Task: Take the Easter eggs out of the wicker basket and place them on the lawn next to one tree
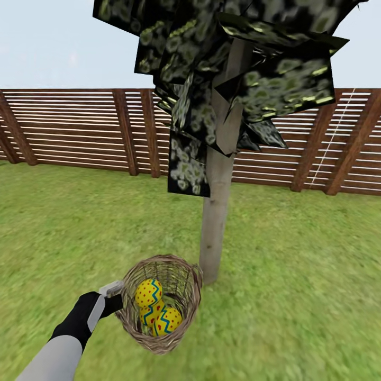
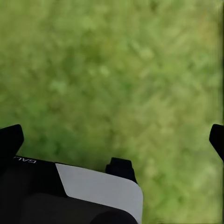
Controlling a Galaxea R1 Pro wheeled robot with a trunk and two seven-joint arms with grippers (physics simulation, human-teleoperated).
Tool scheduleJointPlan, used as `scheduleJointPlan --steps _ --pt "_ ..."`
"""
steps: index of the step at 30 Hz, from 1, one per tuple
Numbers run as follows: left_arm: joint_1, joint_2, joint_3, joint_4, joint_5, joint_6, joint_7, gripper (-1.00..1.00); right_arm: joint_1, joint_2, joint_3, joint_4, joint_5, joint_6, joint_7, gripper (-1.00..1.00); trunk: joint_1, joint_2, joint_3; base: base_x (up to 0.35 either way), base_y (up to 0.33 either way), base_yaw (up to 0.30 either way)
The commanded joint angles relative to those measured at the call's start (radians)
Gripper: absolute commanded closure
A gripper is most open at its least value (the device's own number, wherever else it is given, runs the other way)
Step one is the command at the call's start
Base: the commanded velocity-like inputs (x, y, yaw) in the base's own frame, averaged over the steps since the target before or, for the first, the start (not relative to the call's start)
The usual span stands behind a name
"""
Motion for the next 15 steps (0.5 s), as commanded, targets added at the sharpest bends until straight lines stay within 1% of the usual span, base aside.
scheduleJointPlan --steps 1,13,14,15 --pt "-0.001 0.000 0.001 -0.002 0.015 0.004 0.007 1.00 -0.001 0.000 0.001 0.001 0.008 -0.003 -0.002 -1.00 0.001 -0.001 -0.001 0.141 -0.030 0.000" --pt "-0.001 0.003 0.001 -0.002 0.016 0.004 0.007 1.00 -0.001 -0.001 0.001 -0.003 0.008 -0.001 -0.002 -1.00 0.001 -0.001 -0.001 0.006 -0.001 0.000" --pt "-0.001 0.002 0.001 -0.002 0.017 0.004 0.007 1.00 -0.002 -0.002 0.001 -0.019 0.009 0.002 -0.002 -1.00 0.001 -0.001 -0.001 0.000 0.000 0.000" --pt "-0.001 0.002 0.001 -0.002 0.016 0.004 0.007 1.00 -0.002 -0.009 0.001 -0.069 0.008 0.009 -0.002 -1.00 0.001 -0.001 -0.001 0.000 0.000 0.000"
